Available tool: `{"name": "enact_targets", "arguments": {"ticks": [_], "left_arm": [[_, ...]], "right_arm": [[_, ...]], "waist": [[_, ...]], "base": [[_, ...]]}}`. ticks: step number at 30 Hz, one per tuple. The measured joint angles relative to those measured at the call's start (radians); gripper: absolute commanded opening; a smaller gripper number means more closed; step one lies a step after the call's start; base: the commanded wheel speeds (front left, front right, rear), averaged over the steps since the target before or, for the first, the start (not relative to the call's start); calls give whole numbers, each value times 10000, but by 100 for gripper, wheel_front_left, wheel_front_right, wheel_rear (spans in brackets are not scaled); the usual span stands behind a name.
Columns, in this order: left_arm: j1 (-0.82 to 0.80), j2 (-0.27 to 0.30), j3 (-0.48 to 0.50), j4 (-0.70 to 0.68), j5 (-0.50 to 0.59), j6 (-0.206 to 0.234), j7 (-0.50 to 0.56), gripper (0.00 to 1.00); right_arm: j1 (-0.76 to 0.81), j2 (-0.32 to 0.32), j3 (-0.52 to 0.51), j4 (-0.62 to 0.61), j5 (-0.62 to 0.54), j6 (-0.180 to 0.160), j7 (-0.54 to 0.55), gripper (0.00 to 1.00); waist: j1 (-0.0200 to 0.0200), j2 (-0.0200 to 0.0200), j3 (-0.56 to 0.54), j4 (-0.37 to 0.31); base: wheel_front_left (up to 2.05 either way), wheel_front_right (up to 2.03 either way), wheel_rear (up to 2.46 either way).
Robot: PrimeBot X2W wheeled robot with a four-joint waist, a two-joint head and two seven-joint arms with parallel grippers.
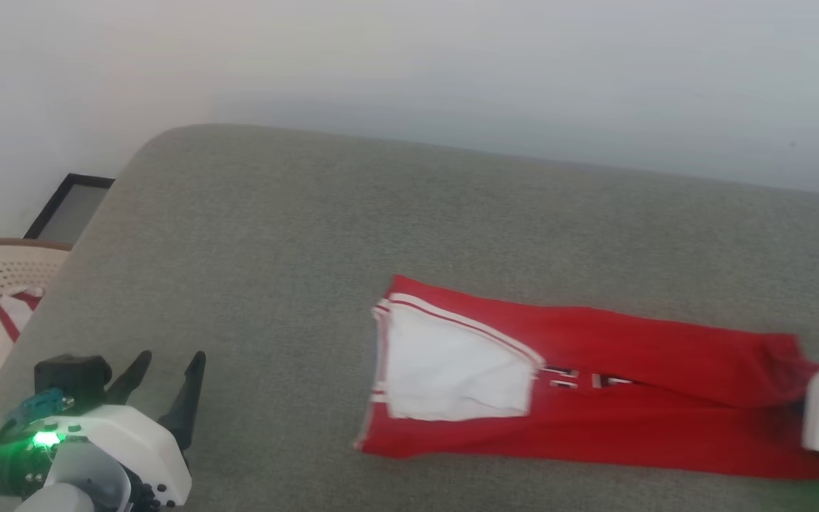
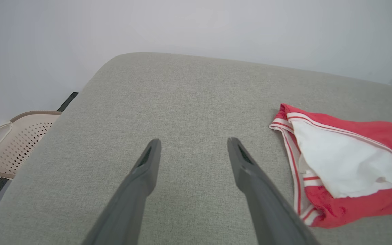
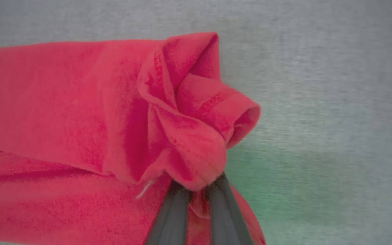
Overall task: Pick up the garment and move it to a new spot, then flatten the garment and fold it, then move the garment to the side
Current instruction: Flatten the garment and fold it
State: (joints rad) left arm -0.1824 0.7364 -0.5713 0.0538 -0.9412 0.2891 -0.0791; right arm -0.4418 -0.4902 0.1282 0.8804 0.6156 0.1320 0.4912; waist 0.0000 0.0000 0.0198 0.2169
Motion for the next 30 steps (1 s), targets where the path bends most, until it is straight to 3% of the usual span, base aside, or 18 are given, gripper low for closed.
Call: {"name": "enact_targets", "arguments": {"ticks": [7, 14, 21, 30], "left_arm": [[154, 25, 61, 21, -23, 33, -157, 100], [377, 128, 276, 54, 23, 104, -738, 100], [560, 134, 489, 125, 134, 117, -1294, 100], [547, -92, 416, 401, 270, -44, -1494, 100]], "right_arm": [[-137, -920, -213, 330, 117, -2, -259, 0], [-182, -1156, -58, -313, 575, -4, -424, 0], [-30, -951, 368, -2180, 1340, -8, -207, 0], [227, 127, 1283, -4334, 1308, -12, 372, 0]], "waist": [[0, 0, -28, -311], [0, 0, -206, -661], [0, 0, -549, -831], [0, 0, -809, -373]], "base": [[0, 0, 0], [0, 0, 0], [0, 0, 0], [0, 0, 0]]}}
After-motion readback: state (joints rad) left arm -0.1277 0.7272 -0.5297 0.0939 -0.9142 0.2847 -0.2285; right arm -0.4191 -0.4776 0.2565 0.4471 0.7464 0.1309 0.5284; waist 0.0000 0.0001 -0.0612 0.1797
